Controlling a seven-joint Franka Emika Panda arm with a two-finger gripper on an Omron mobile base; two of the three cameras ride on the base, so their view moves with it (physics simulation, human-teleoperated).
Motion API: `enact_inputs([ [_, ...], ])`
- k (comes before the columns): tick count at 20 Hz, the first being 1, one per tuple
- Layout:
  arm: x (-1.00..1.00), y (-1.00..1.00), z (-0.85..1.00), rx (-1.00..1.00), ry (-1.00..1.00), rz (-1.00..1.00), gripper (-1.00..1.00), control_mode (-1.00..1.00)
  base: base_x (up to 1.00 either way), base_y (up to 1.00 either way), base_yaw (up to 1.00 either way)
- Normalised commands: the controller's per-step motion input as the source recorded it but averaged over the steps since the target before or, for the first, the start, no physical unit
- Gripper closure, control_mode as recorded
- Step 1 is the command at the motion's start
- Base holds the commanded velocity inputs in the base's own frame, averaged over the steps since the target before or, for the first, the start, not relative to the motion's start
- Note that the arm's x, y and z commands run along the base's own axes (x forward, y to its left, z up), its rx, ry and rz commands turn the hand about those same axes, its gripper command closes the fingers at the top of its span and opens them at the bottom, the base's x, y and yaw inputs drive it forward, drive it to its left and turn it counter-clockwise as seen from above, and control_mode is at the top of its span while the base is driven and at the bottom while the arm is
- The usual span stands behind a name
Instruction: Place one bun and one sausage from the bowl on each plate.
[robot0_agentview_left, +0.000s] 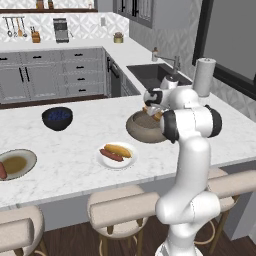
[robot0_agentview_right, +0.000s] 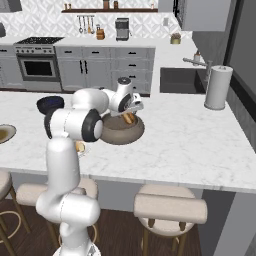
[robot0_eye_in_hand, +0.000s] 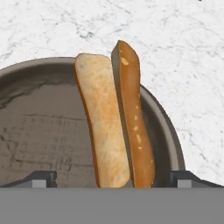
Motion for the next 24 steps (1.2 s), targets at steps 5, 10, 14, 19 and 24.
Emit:
enact_inputs([
  [5,0.01,0.00,-0.20,0.00,0.03,0.00,-1.00,-1.00,0.00,0.00,0.00],
  [10,0.00,0.04,-0.28,0.00,0.05,0.00,-1.00,-1.00,0.00,0.00,0.00],
  [14,0.00,0.14,-0.32,0.00,0.04,0.00,-1.00,-1.00,0.00,0.00,0.00],
  [19,0.06,0.06,-0.39,0.00,0.04,0.00,-1.00,-1.00,0.00,0.00,0.00],
  [24,0.05,0.01,-0.52,-0.02,0.00,0.00,-1.00,-1.00,0.00,0.00,0.00],
])
